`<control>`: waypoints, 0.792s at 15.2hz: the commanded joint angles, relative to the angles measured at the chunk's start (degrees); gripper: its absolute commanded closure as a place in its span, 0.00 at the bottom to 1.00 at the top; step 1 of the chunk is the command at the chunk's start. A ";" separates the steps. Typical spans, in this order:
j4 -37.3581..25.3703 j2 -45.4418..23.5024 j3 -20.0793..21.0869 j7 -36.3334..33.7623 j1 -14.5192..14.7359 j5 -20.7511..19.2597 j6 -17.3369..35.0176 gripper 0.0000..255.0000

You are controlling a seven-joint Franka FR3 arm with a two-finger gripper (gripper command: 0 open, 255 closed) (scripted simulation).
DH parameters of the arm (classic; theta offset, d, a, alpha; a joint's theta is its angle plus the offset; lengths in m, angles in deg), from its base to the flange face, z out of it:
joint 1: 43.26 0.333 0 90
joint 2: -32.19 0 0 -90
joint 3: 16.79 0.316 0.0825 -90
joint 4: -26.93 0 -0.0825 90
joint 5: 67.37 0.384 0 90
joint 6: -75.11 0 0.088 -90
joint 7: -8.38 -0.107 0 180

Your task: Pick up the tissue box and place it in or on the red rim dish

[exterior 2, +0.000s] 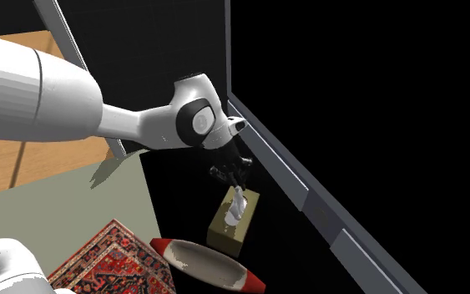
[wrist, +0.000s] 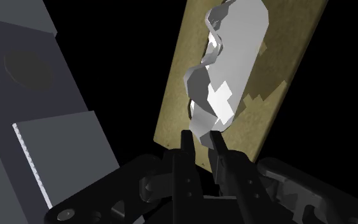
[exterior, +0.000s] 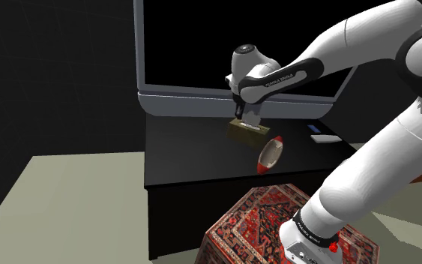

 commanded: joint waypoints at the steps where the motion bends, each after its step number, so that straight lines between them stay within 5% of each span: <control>1: -0.56 0.77 0.03 0.76 0.11 0.54 -1.27 1.00; 12: -5.12 4.63 0.31 4.76 0.72 3.21 -9.05 1.00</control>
